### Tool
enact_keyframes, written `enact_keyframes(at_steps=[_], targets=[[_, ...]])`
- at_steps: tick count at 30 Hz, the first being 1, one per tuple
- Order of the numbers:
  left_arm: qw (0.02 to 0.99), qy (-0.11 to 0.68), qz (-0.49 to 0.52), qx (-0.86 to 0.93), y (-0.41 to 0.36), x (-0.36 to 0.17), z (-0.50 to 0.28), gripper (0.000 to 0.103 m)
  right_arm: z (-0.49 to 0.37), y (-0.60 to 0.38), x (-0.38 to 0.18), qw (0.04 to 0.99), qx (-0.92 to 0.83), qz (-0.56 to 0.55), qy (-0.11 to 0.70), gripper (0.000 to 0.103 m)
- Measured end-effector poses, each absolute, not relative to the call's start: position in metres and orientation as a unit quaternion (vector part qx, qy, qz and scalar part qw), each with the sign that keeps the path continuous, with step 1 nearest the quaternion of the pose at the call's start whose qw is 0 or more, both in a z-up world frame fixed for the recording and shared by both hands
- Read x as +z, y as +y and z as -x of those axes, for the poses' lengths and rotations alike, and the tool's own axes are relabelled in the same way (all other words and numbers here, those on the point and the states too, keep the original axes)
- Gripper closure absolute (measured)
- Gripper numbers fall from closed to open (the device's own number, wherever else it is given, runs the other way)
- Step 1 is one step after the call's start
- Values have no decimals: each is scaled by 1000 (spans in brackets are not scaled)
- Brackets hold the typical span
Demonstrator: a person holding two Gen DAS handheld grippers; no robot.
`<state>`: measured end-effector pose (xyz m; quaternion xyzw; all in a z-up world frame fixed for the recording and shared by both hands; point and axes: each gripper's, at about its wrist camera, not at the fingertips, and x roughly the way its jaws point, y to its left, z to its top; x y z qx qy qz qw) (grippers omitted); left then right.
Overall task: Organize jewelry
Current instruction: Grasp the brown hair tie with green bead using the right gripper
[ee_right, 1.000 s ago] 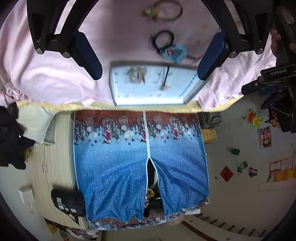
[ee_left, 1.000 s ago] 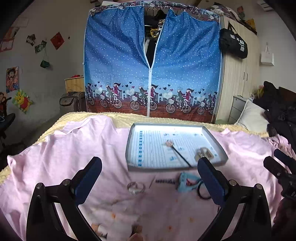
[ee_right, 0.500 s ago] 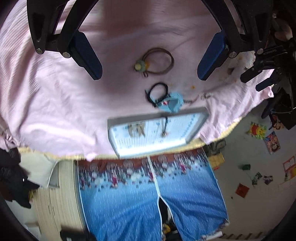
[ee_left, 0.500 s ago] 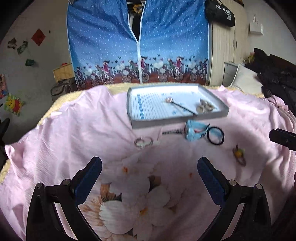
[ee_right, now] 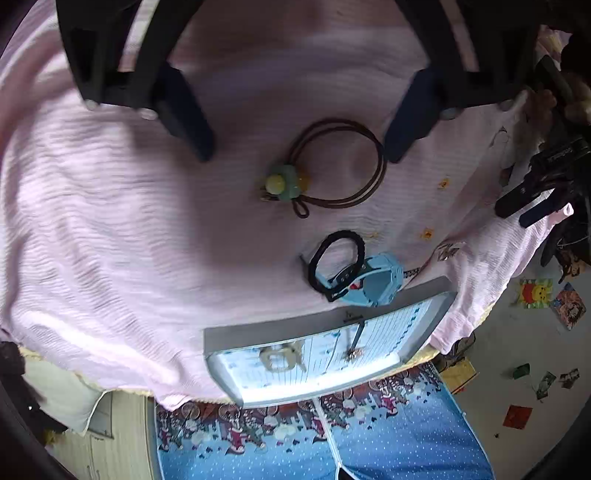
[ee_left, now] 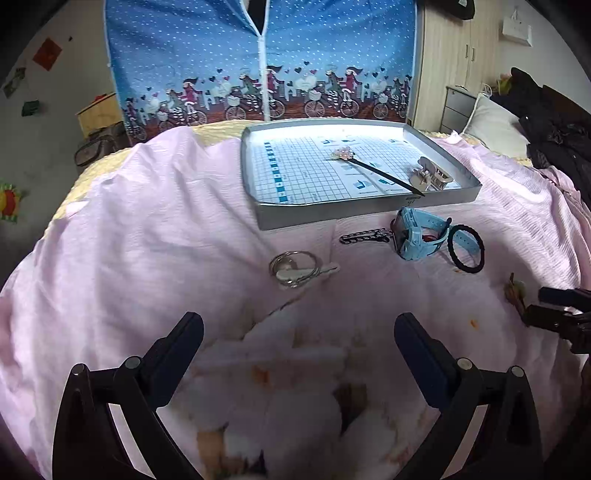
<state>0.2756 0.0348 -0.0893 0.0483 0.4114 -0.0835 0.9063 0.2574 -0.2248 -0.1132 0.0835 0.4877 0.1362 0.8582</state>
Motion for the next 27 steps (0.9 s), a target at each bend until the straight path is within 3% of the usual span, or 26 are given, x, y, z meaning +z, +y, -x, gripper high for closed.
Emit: enact_keyframes(at_steps=[3, 8, 10, 12, 20, 25, 27], targets=[[904, 414, -48, -91, 34, -97, -283, 2, -264, -223, -119, 852, 142, -93, 496, 26], [894, 439, -27, -85, 42, -106, -303, 2, -273, -223, -124, 851, 143, -108, 494, 46], [892, 444, -11, -81, 50, -106, -311, 2, -276, -224, -125, 850, 145, -116, 493, 66], [891, 447, 10, -77, 58, -105, -318, 2, -279, -223, -128, 849, 147, -127, 491, 80], [879, 463, 87, -73, 86, -102, -341, 8, -292, -189, -127, 858, 183, -107, 467, 80], [875, 463, 122, -69, 101, -99, -348, 34, -304, -170, -130, 861, 204, -91, 458, 80], [873, 465, 129, -78, 106, -98, -350, 53, -309, -166, -132, 860, 210, -91, 456, 80]])
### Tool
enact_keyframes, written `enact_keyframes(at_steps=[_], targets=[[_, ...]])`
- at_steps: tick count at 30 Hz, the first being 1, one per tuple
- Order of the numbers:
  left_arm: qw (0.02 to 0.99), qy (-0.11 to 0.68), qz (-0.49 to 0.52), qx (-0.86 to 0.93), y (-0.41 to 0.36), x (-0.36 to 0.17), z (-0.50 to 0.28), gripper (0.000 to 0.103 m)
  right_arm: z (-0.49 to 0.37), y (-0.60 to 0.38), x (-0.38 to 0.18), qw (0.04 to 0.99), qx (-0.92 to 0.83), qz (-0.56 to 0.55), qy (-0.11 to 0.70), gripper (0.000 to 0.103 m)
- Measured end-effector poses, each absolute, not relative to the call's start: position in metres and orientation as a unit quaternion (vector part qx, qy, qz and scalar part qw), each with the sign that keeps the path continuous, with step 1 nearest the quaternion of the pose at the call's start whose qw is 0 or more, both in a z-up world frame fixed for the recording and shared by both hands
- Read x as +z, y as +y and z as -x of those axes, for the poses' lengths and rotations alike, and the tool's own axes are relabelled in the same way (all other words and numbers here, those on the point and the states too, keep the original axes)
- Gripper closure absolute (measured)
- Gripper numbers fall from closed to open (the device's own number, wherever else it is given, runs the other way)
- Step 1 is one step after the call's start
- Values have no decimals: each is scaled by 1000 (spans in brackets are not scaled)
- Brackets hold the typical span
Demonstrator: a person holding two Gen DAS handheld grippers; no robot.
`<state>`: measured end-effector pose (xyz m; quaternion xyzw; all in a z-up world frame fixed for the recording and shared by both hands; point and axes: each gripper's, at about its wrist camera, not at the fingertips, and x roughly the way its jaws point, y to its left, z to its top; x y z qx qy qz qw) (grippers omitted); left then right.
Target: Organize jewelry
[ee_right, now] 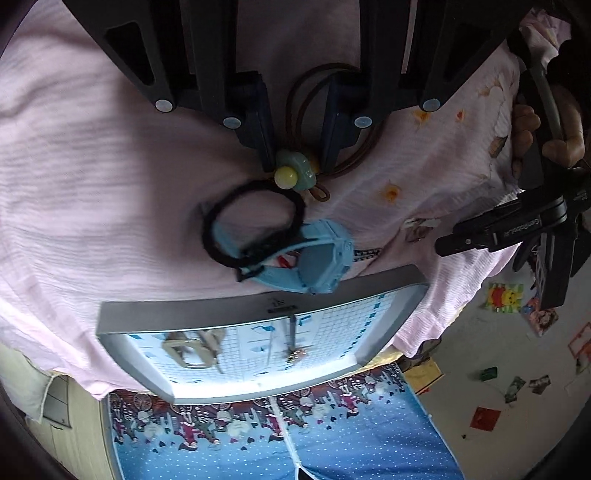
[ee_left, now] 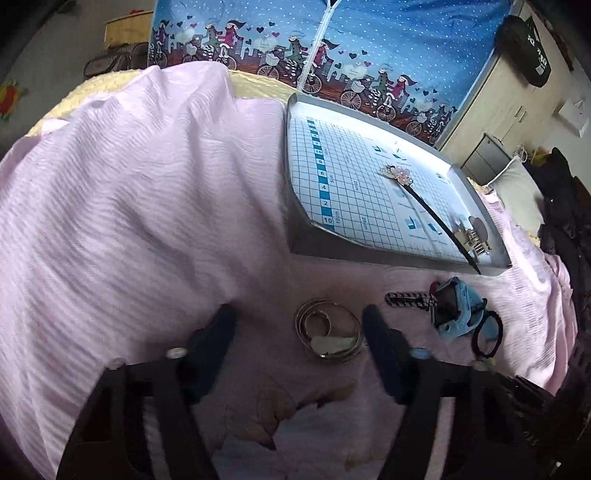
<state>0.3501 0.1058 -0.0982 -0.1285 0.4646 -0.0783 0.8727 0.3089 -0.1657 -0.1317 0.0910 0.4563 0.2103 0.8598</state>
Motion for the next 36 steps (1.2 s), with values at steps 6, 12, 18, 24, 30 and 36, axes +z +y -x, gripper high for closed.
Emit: enact_keyframes(at_steps=[6, 12, 18, 24, 30, 36], targets=[[861, 480, 123, -113, 105, -102, -360, 72, -320, -152, -138, 857, 226, -85, 455, 80], [832, 525, 128, -122, 110, -115, -372, 72, -322, -149, -140, 857, 230, -83, 454, 80], [832, 521, 119, -148, 103, -114, -353, 83, -321, -148, -138, 857, 231, -84, 454, 80], [839, 491, 147, -183, 103, -108, -330, 85, -321, -149, -137, 854, 231, -90, 457, 80], [841, 463, 164, -228, 98, -99, -314, 85, -321, -151, -137, 851, 233, -96, 461, 80], [843, 453, 122, -262, 75, -95, -305, 85, -319, -159, -133, 840, 237, -103, 477, 79]])
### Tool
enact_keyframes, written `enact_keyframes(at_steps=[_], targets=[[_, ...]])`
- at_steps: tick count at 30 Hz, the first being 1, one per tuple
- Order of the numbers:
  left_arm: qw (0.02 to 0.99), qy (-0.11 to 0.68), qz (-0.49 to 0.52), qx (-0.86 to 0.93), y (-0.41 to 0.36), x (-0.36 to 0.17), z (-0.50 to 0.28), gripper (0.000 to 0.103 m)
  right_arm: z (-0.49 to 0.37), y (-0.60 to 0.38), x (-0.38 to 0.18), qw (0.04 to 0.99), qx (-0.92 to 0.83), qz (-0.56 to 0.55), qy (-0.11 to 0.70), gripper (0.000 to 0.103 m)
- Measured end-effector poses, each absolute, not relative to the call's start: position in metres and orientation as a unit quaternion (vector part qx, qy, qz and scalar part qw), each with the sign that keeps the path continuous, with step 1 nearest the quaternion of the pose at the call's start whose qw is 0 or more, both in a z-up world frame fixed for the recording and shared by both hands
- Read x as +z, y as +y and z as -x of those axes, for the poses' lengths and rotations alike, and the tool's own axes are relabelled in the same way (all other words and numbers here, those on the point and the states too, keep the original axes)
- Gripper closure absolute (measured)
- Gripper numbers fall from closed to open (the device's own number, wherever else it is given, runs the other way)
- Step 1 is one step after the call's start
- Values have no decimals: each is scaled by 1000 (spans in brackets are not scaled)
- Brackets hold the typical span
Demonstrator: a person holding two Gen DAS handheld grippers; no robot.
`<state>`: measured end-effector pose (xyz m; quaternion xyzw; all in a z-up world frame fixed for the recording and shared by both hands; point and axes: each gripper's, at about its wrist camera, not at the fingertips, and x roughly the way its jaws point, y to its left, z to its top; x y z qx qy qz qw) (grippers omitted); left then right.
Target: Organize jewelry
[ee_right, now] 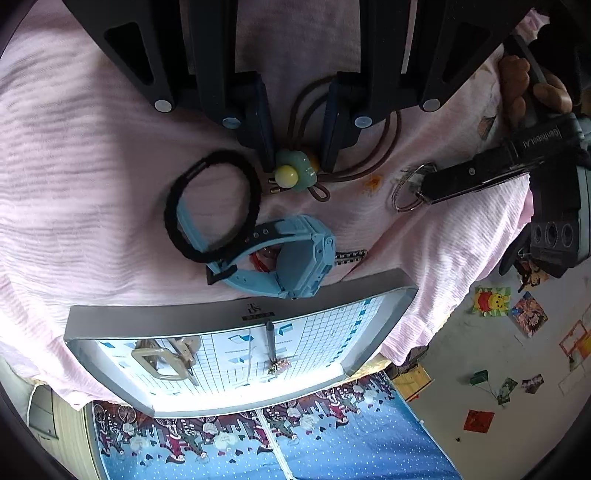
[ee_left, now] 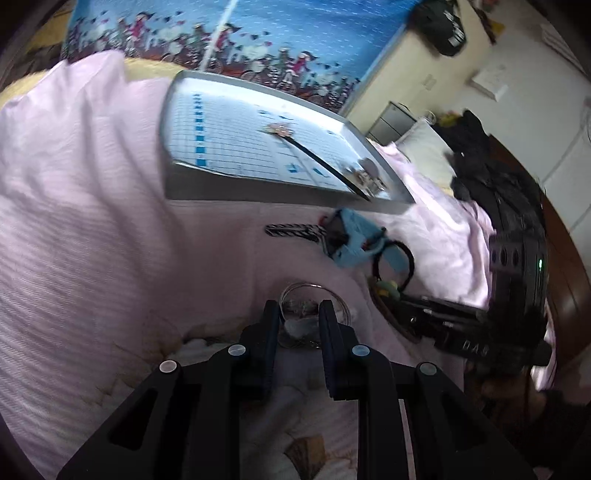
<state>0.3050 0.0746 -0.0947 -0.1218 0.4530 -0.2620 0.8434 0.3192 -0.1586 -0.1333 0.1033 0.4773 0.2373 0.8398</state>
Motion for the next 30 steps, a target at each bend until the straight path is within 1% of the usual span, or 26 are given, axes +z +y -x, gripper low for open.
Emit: enact_keyframes(at_steps=[5, 12, 22, 25, 30], targets=[[838, 456, 127, -273, 73, -99, -305, 84, -313, -166, -128, 839, 227, -86, 486, 79], [819, 452, 151, -319, 78, -95, -299, 84, -317, -184, -131, 816, 233, -148, 508, 79], [835, 451, 99, -300, 63, -97, -294, 85, -314, -179, -130, 823, 228, -123, 506, 79], [838, 448, 97, -296, 62, -99, -294, 93, -314, -176, -129, 826, 228, -113, 502, 79], [837, 435, 126, -308, 68, -100, -295, 94, -312, -173, -127, 832, 230, -113, 492, 80]])
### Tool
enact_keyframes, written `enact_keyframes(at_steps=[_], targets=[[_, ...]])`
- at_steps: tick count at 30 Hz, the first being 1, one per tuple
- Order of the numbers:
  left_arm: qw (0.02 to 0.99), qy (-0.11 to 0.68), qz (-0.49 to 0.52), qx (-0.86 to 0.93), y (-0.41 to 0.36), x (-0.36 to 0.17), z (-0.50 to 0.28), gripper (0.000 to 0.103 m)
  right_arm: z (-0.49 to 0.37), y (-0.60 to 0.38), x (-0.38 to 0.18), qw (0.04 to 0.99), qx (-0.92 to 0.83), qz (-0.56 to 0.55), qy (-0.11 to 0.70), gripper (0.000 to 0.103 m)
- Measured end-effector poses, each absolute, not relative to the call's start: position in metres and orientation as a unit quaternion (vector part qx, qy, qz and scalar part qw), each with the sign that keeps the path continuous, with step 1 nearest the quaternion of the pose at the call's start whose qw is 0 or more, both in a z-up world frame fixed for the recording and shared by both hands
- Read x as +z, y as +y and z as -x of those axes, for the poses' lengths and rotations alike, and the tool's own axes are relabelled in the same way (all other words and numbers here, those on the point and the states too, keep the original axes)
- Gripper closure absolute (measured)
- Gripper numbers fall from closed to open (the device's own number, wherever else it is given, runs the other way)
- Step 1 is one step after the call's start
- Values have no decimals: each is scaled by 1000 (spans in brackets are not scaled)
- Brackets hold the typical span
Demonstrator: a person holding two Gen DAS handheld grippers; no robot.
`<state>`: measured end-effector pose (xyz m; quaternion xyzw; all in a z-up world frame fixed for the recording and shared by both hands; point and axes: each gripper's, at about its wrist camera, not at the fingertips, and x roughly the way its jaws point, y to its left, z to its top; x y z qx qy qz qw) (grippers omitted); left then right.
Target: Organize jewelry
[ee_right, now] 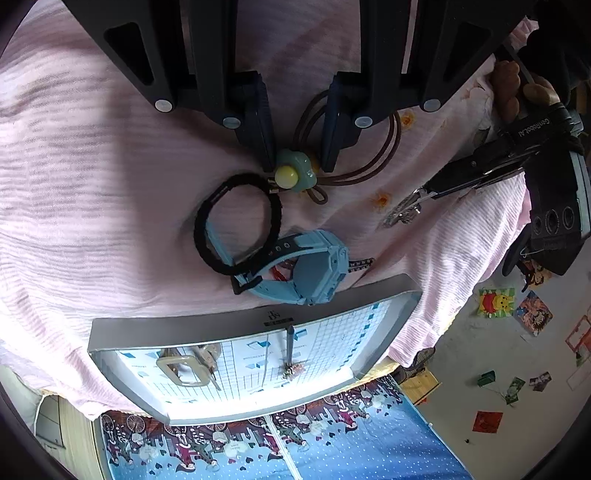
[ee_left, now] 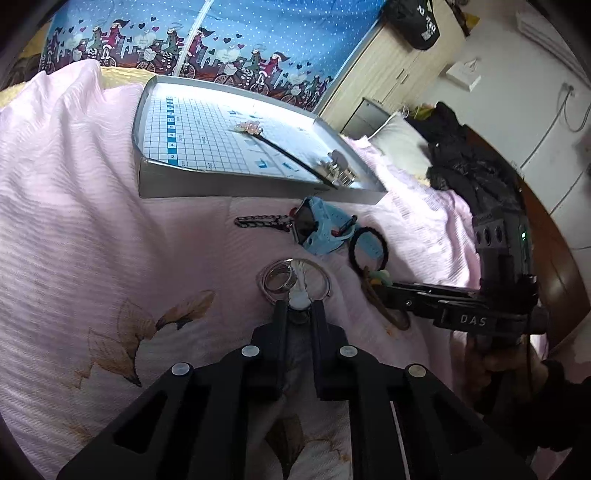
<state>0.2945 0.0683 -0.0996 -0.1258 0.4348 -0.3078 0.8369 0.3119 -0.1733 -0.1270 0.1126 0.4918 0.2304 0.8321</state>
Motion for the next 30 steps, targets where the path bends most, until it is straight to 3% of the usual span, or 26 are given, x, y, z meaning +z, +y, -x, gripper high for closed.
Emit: enact_keyframes(at_steps=[4, 5, 17, 30], targets=[[842, 421, 137, -310, 70, -95, -293, 96, -312, -172, -123, 836, 239, -120, 479, 80], [841, 420, 142, -310, 70, -95, -294, 103, -312, -172, -121, 838, 241, -121, 475, 80], [859, 425, 154, -241, 79, -92, -301, 103, -313, -172, -116, 844, 239, -120, 466, 80], [810, 513, 211, -191, 88, -118, -339, 102, -323, -170, -131, 840, 220, -114, 483, 79]])
